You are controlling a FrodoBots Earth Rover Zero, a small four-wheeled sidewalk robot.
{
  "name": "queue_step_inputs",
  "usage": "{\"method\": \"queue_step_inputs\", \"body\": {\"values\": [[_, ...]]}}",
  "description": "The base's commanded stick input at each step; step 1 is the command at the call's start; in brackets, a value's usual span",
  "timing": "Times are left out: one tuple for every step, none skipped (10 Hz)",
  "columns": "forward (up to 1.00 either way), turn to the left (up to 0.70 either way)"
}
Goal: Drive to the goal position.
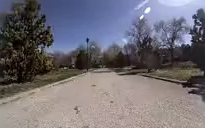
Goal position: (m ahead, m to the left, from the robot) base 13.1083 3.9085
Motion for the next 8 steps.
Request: {"method": "queue_step_inputs", "body": {"values": [[1.00, 0.00], [1.00, 0.00], [1.00, 0.00], [1.00, 0.00], [1.00, 0.00], [1.00, 0.00], [1.00, 0.00], [1.00, 0.00]]}}
